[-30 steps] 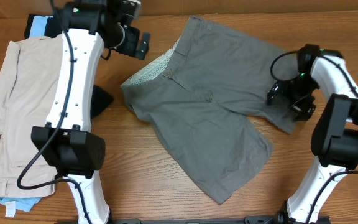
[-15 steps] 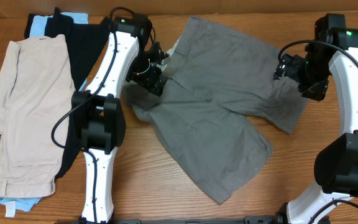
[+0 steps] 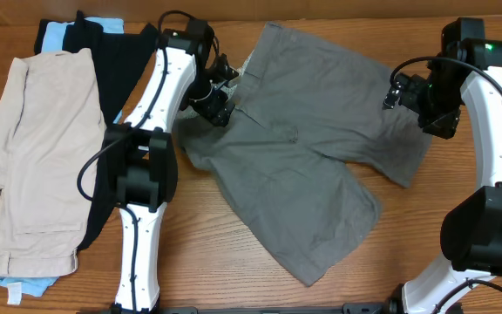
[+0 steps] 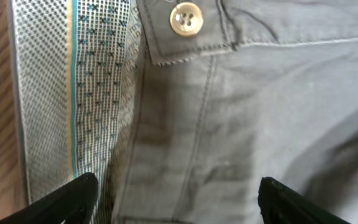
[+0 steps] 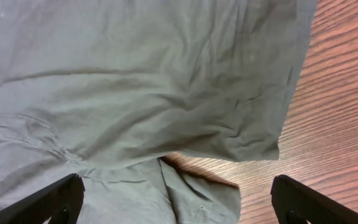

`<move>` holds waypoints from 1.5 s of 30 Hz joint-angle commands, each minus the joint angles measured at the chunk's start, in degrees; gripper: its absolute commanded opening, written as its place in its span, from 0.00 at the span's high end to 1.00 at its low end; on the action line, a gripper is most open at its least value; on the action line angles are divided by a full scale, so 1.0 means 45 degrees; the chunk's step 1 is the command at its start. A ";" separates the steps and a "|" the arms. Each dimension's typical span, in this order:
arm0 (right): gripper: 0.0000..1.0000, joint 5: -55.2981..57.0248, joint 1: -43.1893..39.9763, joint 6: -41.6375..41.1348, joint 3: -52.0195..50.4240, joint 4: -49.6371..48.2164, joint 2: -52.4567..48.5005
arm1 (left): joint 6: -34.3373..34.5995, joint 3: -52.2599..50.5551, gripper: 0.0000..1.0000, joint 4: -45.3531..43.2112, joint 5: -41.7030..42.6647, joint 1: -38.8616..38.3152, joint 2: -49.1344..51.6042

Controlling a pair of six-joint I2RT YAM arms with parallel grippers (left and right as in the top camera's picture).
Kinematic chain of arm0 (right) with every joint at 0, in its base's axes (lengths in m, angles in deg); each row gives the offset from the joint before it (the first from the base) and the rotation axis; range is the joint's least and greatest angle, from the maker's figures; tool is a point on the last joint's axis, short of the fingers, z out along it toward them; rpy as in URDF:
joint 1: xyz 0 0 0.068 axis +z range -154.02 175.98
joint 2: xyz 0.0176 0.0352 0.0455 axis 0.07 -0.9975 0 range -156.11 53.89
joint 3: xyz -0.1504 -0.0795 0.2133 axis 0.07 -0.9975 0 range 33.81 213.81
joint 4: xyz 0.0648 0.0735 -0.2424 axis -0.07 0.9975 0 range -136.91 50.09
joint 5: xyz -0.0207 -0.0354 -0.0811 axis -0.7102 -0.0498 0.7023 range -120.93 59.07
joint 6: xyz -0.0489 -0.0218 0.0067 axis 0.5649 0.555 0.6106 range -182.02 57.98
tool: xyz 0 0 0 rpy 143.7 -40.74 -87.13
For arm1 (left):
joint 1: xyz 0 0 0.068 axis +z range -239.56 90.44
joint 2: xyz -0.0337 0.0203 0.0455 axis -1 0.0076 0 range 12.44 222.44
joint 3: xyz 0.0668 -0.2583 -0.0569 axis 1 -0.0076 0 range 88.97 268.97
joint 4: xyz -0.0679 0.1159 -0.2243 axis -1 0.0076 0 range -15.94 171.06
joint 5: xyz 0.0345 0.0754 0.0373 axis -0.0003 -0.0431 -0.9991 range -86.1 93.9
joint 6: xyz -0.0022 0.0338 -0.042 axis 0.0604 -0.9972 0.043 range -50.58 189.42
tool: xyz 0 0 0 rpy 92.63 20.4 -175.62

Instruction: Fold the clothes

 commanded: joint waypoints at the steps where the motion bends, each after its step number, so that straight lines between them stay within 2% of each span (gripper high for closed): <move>1: 0.00 -0.0019 0.0029 0.0053 0.0015 -0.0146 0.0015 | -0.0636 0.0073 0.20 -0.0185 -0.0049 0.0058 0.0491; 8: 0.00 -0.0019 0.0029 0.0053 0.0015 -0.0175 0.0015 | -0.0622 0.0073 0.20 -0.0447 -0.0777 0.0121 0.0806; 12: 0.00 -0.0015 0.0029 0.0053 0.0015 -0.0185 0.0015 | -0.0612 0.0073 0.27 -0.0340 -0.0806 0.0165 0.1025; 15: 0.00 -0.0015 0.0029 0.0053 0.0015 -0.0194 0.0015 | -0.0364 0.0078 0.52 -0.0262 -0.0811 0.0165 0.1015; 18: 0.00 -0.0015 0.0029 0.0053 0.0015 -0.0243 0.0015 | -0.0238 0.0092 0.73 -0.0049 -0.0874 0.0136 0.0942; 22: 0.00 -0.0019 0.0029 0.0049 0.0015 -0.0306 0.0010 | -0.0233 0.0403 0.96 0.0719 -0.0962 0.0136 0.0928; 26: 0.00 -0.0019 0.0029 0.0049 0.0015 -0.0330 0.0010 | -0.0039 0.1268 0.96 0.1384 -0.1044 0.0180 0.0928; 32: 0.00 -0.0024 0.0029 0.0049 0.0010 -0.0267 0.0015 | 0.1787 0.3929 0.96 0.1982 -0.1996 0.0359 0.0923; 37: 0.00 -0.0024 0.0029 0.0049 0.0005 -0.0189 0.0010 | 0.2443 0.5780 0.96 0.2671 -0.3308 0.0461 0.0923; 41: 0.00 -0.0024 0.0029 0.0049 0.0005 -0.0180 0.0010 | 0.2448 0.5809 0.96 0.3109 -0.4274 0.0573 0.0947; 45: 0.00 -0.0024 0.0029 0.0053 0.0005 -0.0136 0.0010 | 0.2647 0.5275 0.93 0.3162 -0.4299 0.0894 0.0947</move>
